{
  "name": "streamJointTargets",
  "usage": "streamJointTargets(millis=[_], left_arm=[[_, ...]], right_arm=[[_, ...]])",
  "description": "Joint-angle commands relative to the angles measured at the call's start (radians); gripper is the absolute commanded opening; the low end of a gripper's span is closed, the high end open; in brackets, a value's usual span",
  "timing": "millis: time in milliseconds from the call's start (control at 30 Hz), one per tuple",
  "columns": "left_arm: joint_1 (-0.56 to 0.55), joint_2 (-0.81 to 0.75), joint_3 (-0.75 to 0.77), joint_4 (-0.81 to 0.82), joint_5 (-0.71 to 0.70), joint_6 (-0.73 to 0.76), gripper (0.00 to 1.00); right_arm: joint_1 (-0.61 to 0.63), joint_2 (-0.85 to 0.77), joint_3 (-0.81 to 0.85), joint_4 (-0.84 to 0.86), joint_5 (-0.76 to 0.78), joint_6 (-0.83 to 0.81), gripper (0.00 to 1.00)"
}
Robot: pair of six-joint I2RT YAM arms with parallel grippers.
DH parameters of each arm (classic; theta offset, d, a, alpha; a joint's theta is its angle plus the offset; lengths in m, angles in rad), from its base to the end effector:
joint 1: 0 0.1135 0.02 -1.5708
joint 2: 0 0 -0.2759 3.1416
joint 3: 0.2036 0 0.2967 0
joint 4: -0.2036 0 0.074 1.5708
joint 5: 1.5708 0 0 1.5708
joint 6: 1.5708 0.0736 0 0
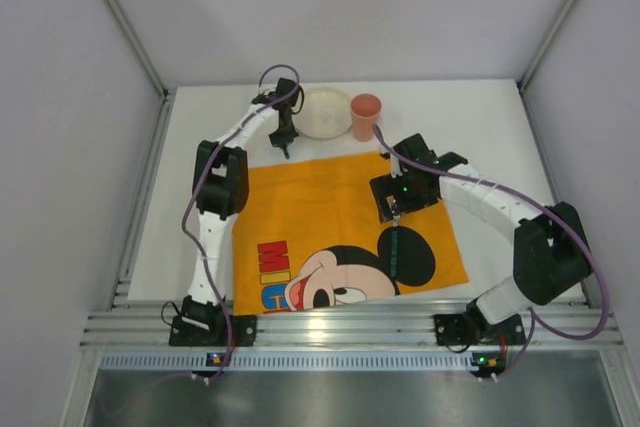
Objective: Set the dinner table for one person
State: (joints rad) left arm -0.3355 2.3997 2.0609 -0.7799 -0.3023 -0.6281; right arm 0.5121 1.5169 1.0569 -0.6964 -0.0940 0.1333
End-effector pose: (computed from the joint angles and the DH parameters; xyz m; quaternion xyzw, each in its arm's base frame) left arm 0.5553 -0.1704 0.1302 -0.1738 0.9482 0.0274 0.2643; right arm 0.3030 0.1782 0.1789 -0.1935 0.9582 0.1088 0.1803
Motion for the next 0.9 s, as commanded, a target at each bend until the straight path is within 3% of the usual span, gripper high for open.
streamJointTargets(millis=[0, 133, 300, 467, 700, 867], left_arm=[[0.093, -0.037, 0.034, 0.013, 0.005, 0.097, 0.00], [0.113, -0.080, 0.161, 0.002, 0.011, 0.159, 0.00], [0.099, -0.259, 0.114, 0.004, 0.037, 0.169, 0.00], [0.078, -0.535, -0.151, -0.038, 0.020, 0.122, 0.00], [0.024, -0.944, -0.782, -0.062, 0.086, -0.051, 0.00], [-0.057, -1.163, -1.065, -0.065, 0.153, -0.159, 0.00]], right_arm=[[-0.004, 0.002, 0.066, -0.031, 0.043, -0.011, 1.00], [-0.004, 0.003, 0.092, -0.049, 0.063, -0.001, 1.00], [-0.001, -0.007, 0.092, -0.043, 0.056, 0.029, 1.00], [-0.003, -0.027, 0.080, -0.041, 0.071, 0.066, 1.00], [-0.003, -0.092, 0.089, -0.058, 0.063, 0.143, 1.00], [-0.003, -0.124, 0.071, -0.049, 0.028, 0.160, 1.00]])
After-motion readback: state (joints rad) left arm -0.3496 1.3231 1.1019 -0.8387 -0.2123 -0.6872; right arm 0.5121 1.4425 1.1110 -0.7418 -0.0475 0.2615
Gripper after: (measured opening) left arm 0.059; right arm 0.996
